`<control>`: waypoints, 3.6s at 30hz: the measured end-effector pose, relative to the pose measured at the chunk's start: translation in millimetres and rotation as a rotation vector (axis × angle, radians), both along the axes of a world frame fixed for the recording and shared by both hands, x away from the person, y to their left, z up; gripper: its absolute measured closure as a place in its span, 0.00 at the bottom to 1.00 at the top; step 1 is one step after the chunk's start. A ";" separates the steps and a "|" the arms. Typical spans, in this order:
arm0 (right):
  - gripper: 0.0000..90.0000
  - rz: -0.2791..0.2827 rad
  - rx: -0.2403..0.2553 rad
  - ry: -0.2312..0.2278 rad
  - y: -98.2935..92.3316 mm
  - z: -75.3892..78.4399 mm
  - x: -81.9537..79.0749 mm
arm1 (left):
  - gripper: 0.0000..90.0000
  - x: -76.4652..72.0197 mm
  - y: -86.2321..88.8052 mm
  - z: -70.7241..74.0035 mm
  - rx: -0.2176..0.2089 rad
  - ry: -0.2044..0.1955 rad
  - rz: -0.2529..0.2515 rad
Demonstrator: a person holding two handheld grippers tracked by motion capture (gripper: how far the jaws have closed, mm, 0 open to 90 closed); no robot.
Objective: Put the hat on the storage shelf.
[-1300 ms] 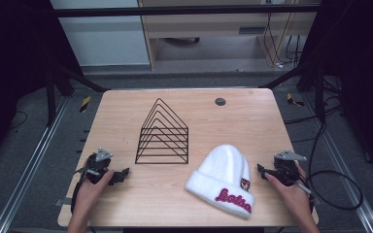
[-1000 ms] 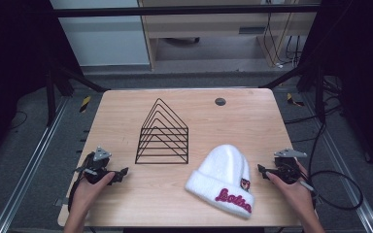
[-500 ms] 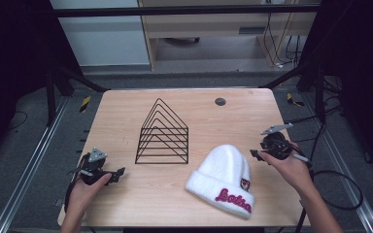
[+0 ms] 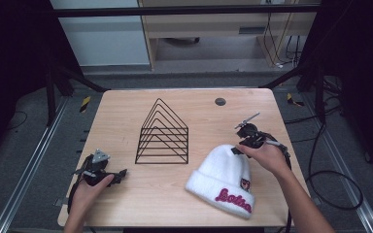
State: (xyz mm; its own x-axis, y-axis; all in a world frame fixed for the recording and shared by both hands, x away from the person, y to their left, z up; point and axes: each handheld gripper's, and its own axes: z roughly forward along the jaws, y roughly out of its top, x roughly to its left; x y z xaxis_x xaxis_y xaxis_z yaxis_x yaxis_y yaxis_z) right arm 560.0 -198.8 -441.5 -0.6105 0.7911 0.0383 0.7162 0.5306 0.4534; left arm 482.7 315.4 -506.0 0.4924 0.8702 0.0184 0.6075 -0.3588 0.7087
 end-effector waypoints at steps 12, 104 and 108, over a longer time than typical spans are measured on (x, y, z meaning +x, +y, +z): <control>0.55 -0.029 0.032 0.017 5.2 -30.7 2.7 | 0.02 -0.8 -1.1 -1.9 -0.007 -0.010 0.001; 0.91 0.257 0.357 -0.703 54.3 248.6 -65.2 | 0.05 1.9 -22.2 162.2 -0.109 -0.200 -0.207; 0.91 0.265 0.361 -0.711 64.7 255.1 -59.6 | 0.05 3.3 -25.4 167.2 -0.121 -0.202 -0.213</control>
State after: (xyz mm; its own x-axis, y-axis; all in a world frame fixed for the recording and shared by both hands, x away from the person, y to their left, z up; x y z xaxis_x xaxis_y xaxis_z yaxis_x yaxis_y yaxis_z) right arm 500.3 -134.1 -186.5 -0.7489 0.6311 -0.2023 0.0676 0.3764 0.9240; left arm 486.0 290.0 -338.8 0.6611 0.7494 0.0372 0.3698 -0.3686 0.8529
